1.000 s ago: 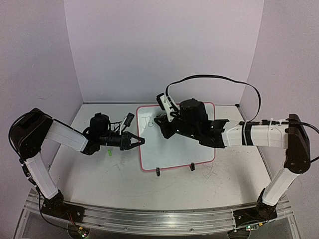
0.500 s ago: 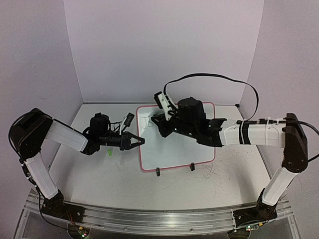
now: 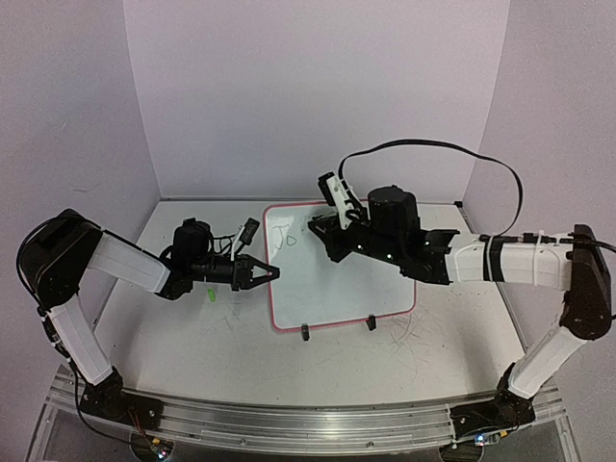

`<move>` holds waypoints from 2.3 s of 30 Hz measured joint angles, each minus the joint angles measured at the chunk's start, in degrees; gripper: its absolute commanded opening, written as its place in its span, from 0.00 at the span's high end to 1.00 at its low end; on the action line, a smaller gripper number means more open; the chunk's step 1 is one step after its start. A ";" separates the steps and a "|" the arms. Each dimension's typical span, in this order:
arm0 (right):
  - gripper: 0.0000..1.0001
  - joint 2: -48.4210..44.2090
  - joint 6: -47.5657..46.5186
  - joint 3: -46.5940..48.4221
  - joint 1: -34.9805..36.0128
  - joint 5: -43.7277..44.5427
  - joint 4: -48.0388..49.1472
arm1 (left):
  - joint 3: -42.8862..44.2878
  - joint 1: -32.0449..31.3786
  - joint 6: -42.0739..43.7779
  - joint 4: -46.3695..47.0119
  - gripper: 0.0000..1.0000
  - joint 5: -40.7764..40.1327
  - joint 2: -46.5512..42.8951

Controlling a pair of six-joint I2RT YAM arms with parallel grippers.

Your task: Write a sentence on the whiteboard

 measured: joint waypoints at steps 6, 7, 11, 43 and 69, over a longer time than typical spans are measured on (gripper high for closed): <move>1.00 2.72 -0.05 1.06 0.05 -0.80 0.03 | 0.00 0.00 0.00 0.00 1.00 -0.02 0.00; 1.00 2.86 -0.07 1.07 0.05 -0.81 0.00 | 0.00 0.00 0.00 0.00 1.00 -0.02 0.00; 1.00 3.09 -0.16 1.48 0.05 -0.80 -0.03 | 0.00 0.00 0.00 0.00 1.00 -0.02 0.00; 1.00 4.21 0.06 3.07 0.33 1.94 -0.18 | 0.26 0.00 0.02 -0.37 1.00 0.00 0.00; 1.00 3.67 0.76 -0.04 1.18 2.54 -0.26 | 0.79 0.02 0.35 -1.44 1.00 -0.04 0.00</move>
